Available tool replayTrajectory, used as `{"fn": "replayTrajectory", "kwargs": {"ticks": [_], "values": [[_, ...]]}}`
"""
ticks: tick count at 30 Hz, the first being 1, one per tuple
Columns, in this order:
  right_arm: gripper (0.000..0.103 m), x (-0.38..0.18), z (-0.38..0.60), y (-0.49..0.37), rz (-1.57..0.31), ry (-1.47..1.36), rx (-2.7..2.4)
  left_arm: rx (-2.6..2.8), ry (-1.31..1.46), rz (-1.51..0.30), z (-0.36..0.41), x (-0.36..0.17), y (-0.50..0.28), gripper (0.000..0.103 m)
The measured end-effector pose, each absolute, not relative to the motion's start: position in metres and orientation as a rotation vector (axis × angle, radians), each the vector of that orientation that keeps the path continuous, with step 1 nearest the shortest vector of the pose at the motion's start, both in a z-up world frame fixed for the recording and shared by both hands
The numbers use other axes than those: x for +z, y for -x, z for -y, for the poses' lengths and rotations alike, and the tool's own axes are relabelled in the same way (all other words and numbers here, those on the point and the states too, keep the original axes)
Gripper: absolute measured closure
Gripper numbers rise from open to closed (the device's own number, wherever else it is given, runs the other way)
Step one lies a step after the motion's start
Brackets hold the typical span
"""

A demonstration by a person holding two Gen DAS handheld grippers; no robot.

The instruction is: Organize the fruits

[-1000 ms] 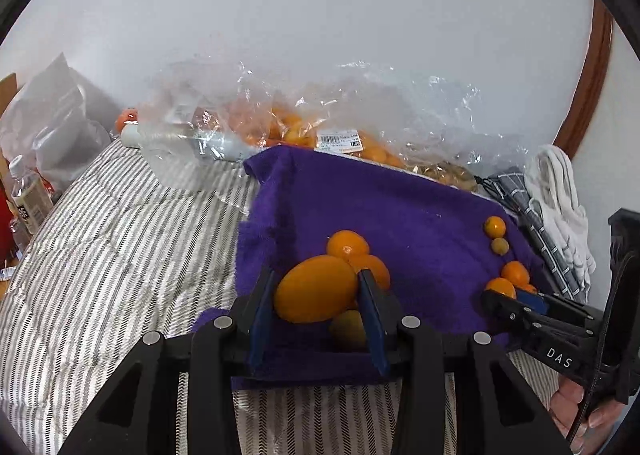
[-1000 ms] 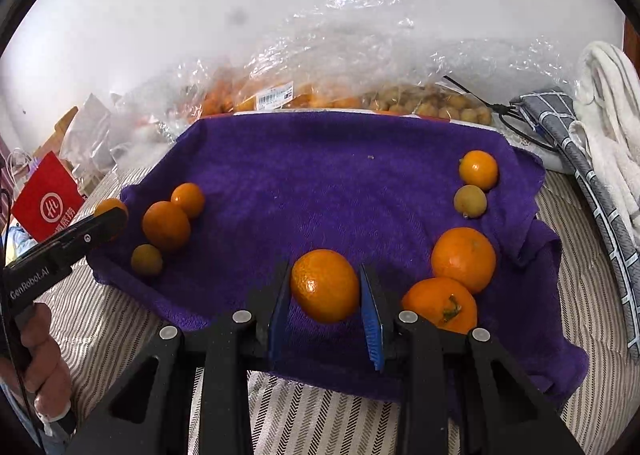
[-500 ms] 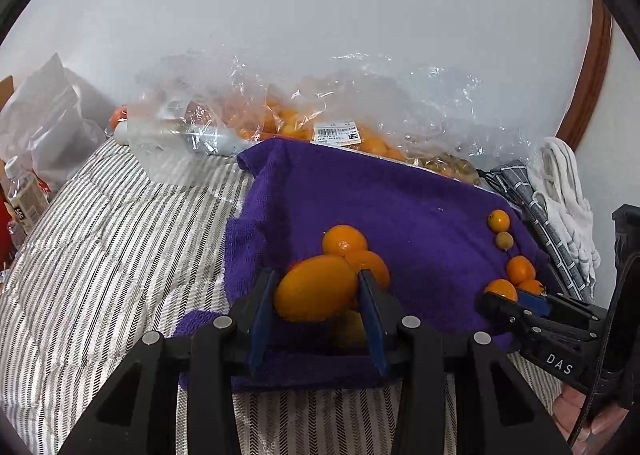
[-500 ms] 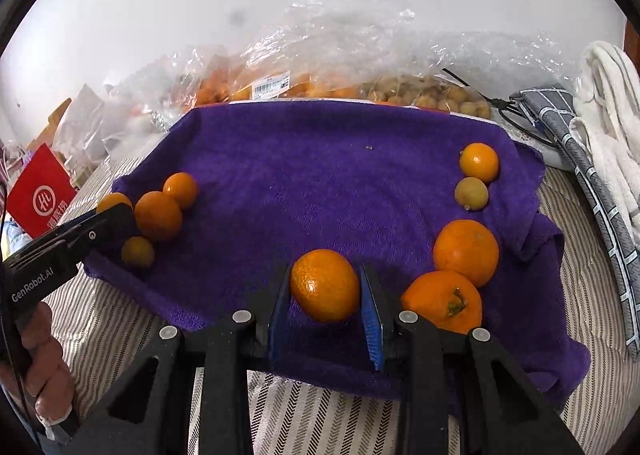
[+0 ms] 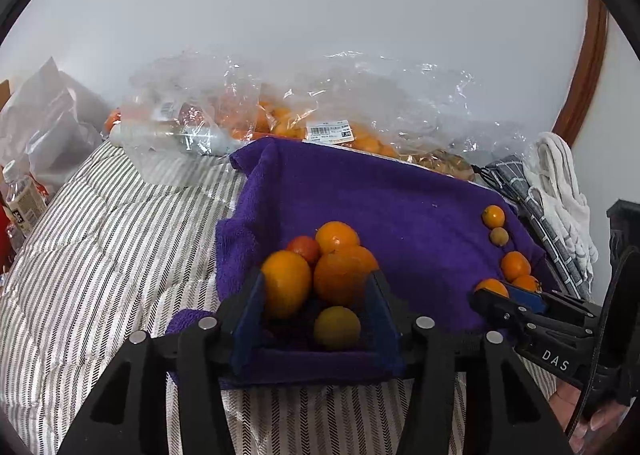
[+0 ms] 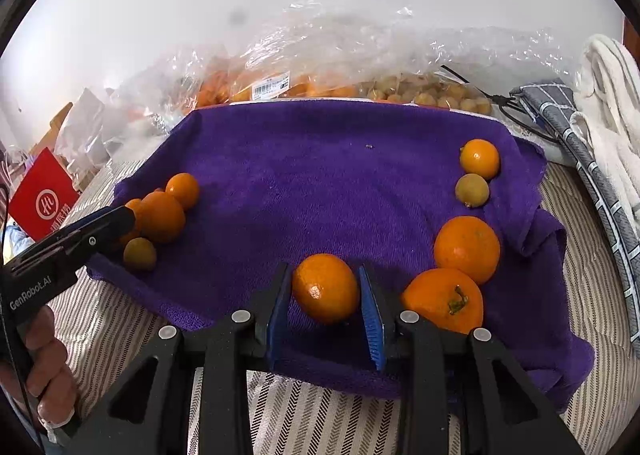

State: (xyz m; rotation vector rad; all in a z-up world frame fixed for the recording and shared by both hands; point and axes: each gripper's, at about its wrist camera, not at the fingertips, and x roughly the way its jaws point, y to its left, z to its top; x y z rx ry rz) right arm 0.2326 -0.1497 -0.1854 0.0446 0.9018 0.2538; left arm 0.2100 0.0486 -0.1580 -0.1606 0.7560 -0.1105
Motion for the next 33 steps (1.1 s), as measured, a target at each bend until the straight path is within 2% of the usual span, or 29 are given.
{"fn": "replayTrajectory", "kwargs": {"ticks": [8,10,14,19,29,33], "values": [[0.045,-0.182,0.15,-0.228,-0.897,-0.102,0.304,-0.141,0.142,-0.738,-0.042,-0.153,-0.204,0.042],[0.042,-0.176,0.15,-0.223,-0.867,-0.1,0.279,-0.139,0.148,-0.733,-0.043,-0.151,-0.203,0.039],[0.031,-0.155,0.151,-0.211,-0.778,-0.076,0.245,-0.13,0.163,-0.715,-0.046,-0.145,-0.199,0.033],[0.031,-0.139,0.157,-0.204,-0.805,-0.09,0.193,-0.102,0.174,-0.67,-0.051,-0.134,-0.193,0.02],[0.032,-0.113,0.175,-0.171,-0.928,-0.127,0.117,-0.113,0.128,-0.594,-0.051,-0.113,-0.167,0.015],[0.034,-0.096,0.184,-0.148,-0.903,-0.118,0.119,-0.124,0.092,-0.59,-0.044,-0.098,-0.143,0.014]]}}
